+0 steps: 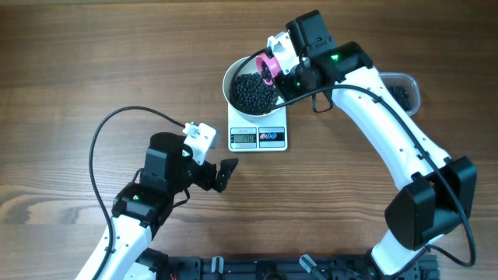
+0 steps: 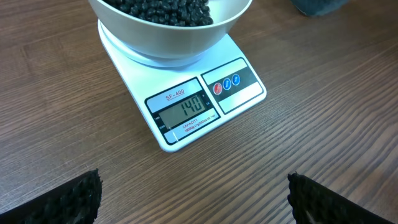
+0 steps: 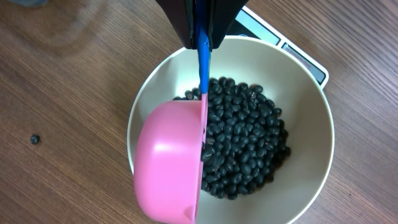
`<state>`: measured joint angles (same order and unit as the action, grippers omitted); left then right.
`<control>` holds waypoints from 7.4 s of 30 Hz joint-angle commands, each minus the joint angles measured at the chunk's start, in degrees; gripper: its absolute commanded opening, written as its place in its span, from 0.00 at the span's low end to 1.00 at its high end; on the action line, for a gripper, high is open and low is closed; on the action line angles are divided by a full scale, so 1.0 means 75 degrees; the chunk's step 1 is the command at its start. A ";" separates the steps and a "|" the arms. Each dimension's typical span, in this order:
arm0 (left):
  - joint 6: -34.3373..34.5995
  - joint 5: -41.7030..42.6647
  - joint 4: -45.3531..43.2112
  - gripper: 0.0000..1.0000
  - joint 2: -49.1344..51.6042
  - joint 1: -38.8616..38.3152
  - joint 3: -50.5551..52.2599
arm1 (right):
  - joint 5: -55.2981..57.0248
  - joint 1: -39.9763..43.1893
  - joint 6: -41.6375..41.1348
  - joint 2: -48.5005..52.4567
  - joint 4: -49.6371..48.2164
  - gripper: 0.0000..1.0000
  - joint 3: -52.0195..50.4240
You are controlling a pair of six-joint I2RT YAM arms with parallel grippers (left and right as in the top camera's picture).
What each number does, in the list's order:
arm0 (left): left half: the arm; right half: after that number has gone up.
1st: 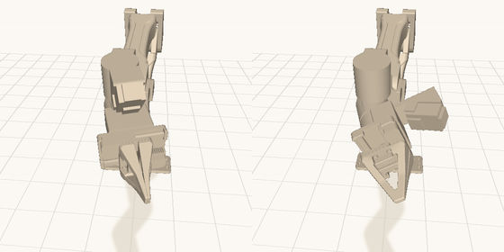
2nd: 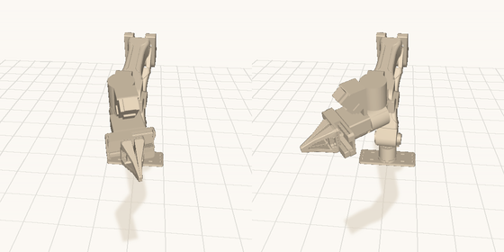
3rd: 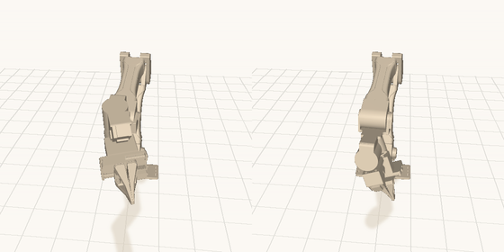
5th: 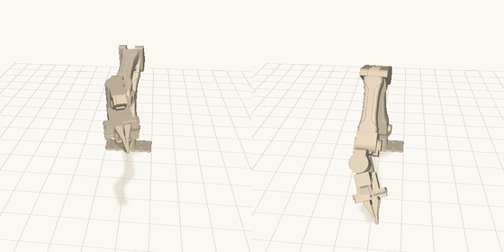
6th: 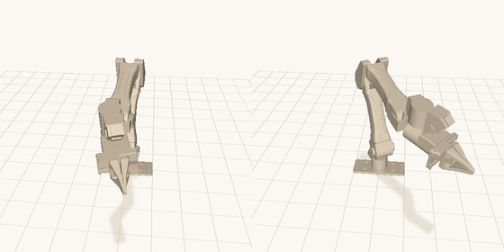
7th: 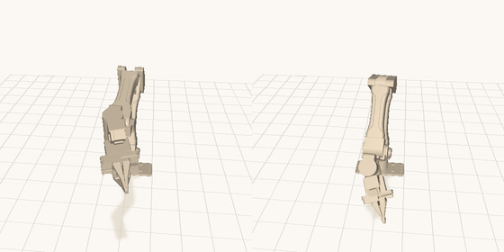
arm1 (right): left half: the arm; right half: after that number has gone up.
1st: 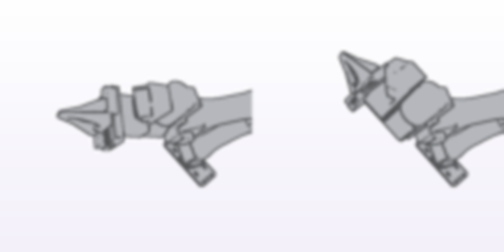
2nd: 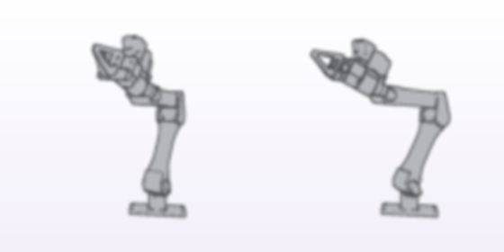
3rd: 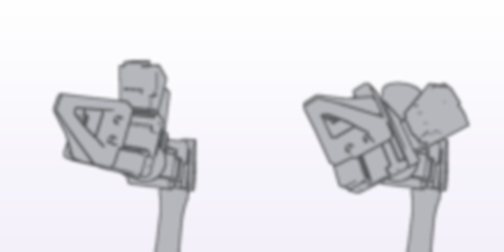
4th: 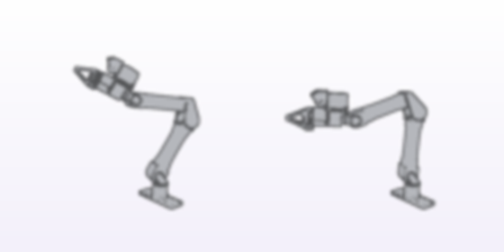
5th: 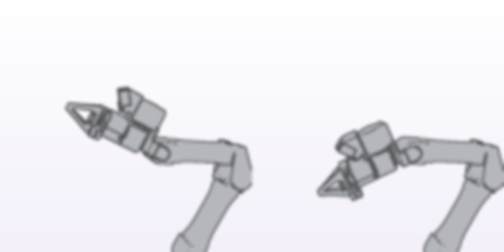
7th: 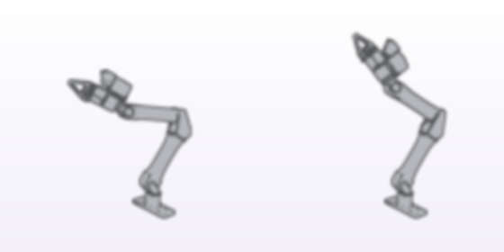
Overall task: Scoop item into bowl and weigh 150g on scale
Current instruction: 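Move the scoop over the bowl and tip beans in slowly, then return the scoop to the tub and scoop a small amount, then move the scoop over the bowl and tip a few beans in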
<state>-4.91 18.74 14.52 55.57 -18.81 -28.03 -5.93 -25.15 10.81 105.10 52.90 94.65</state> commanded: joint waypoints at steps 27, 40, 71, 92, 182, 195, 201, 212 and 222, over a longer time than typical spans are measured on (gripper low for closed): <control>-0.0087 -0.0020 -0.0015 1.00 -0.0006 -0.0012 -0.0149 | 0.0198 -0.0023 0.0557 -0.0256 -0.0052 0.04 0.0192; -0.0087 -0.0020 -0.0015 1.00 -0.0006 -0.0012 -0.0149 | -0.0289 -0.0023 0.0527 -0.0256 -0.0052 0.04 0.0192; -0.0090 -0.0020 -0.0015 1.00 -0.0006 -0.0012 -0.0149 | -0.0600 -0.0020 0.0463 -0.0256 -0.0338 0.05 0.0192; -0.0087 -0.0020 -0.0015 1.00 -0.0006 -0.0012 -0.0152 | -0.3287 0.0851 0.0076 -0.0256 -0.0309 0.04 0.0192; -0.0087 -0.0020 -0.0015 1.00 -0.0006 -0.0012 -0.0149 | 0.0874 -0.0303 0.0227 0.0717 -0.0052 0.05 0.0178; -0.0087 -0.0020 -0.0015 1.00 -0.0006 -0.0012 -0.0149 | 0.0874 -0.0303 0.0589 0.0918 -0.0198 0.04 0.0175; -0.0087 -0.0020 -0.0017 1.00 -0.0006 -0.0012 -0.0149 | 0.0784 -0.0373 0.0621 0.0918 -0.0184 0.04 0.0175; -0.0087 -0.0020 -0.0015 1.00 -0.0006 -0.0012 -0.0149 | 0.0787 -0.0589 0.0673 0.0918 -0.0023 0.04 0.0175; -0.0087 -0.0020 -0.0015 1.00 -0.0006 -0.0012 -0.0149 | -0.0609 0.0020 0.0443 0.0481 -0.0073 0.04 0.0184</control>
<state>-4.91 18.74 14.52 55.57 -18.81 -28.05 -5.43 -25.43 14.83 111.02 52.69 95.20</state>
